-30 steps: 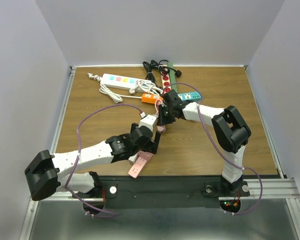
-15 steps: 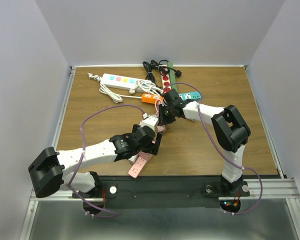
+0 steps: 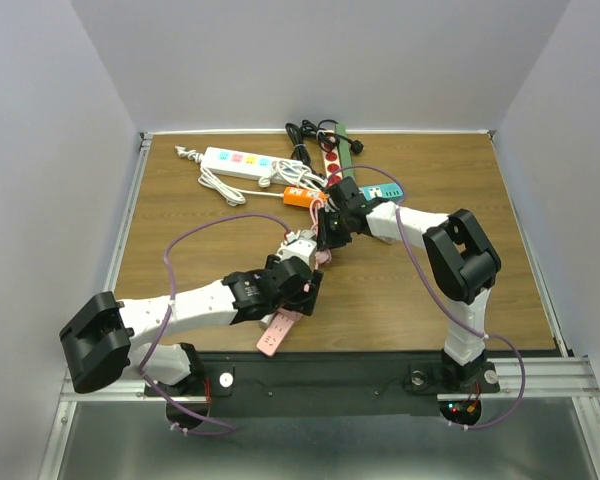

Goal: Insert the plug

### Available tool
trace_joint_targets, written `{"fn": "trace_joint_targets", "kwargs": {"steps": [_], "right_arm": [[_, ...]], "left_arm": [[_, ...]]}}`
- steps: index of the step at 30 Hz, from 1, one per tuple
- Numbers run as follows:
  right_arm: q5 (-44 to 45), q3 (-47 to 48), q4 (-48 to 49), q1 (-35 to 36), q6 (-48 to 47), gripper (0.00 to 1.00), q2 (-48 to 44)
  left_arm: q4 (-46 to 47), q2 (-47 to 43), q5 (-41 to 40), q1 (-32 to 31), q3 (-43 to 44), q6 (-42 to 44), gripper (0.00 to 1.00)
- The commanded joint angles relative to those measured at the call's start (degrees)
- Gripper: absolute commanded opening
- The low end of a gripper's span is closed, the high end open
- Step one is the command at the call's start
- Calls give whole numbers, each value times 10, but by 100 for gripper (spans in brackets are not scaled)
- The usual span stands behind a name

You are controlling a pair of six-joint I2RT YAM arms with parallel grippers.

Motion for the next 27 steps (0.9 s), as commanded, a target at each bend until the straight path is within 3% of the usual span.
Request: {"fn": "trace_joint_targets", "kwargs": {"steps": [1,4,13,21,27], "right_arm": [[150,19,77,-48,-34,0,43],[153,21,75,-50,-33,0,44],[161,43,73,-58,-29,0,49],[157,43,71,-58,-22,0,51],[164,33,71,-59,-26,0,43]], "left_arm": [[-6,-6,4,-6,-11,-6,84],[-13,-6,10,-15,-16,-11,80],[-19,15,19,-45,-20,-19,52],[-17,76,9,-65,-13,-21,3],[2,92,10,-84,-33,-71,0]]}}
